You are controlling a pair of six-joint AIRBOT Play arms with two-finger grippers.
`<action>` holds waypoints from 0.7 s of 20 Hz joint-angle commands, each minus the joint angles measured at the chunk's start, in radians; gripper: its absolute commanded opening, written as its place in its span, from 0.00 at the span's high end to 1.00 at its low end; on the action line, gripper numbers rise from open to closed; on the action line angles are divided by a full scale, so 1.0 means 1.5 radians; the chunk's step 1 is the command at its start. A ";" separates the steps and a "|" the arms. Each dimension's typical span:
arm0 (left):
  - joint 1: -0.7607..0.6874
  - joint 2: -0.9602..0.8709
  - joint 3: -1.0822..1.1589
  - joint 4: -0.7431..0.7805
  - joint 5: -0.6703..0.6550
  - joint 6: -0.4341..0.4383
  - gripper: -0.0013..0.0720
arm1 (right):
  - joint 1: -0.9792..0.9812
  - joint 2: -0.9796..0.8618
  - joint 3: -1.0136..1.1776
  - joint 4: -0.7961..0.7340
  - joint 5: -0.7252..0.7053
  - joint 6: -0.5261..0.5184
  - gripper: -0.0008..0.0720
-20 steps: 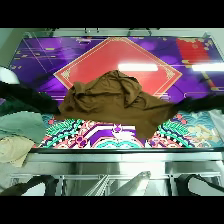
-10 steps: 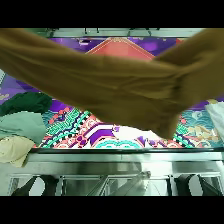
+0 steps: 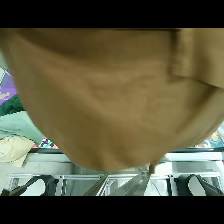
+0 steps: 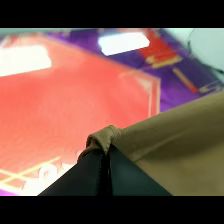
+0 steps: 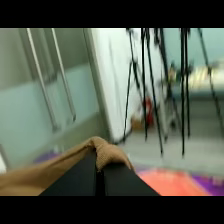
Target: Fold the shirts.
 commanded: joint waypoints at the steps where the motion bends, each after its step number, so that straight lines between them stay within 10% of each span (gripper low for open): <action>1: -0.094 -0.149 -0.067 0.137 0.125 0.025 0.94 | 0.157 -0.164 -0.054 -0.155 -0.126 -0.019 0.95; 5: -0.125 -0.392 0.015 0.131 0.196 0.043 0.91 | 0.274 -0.383 -0.040 -0.169 -0.390 -0.072 0.82; 6: -0.126 -0.446 0.055 0.116 0.184 0.028 0.65 | 0.277 -0.423 -0.026 -0.169 -0.405 -0.072 0.51; 8: -0.109 -0.521 0.137 0.113 0.151 -0.020 0.08 | 0.259 -0.444 -0.018 -0.169 -0.401 -0.038 0.48; 9: -0.093 -0.542 0.176 0.112 0.124 -0.038 0.02 | 0.238 -0.432 -0.018 -0.170 -0.380 -0.028 0.48; 12: -0.038 -0.541 0.207 0.112 -0.003 -0.095 0.04 | 0.130 -0.372 -0.018 -0.243 -0.176 0.044 0.48; 14: -0.006 -0.497 0.123 0.113 -0.073 -0.095 0.33 | 0.054 -0.344 -0.030 -0.382 0.005 0.151 0.48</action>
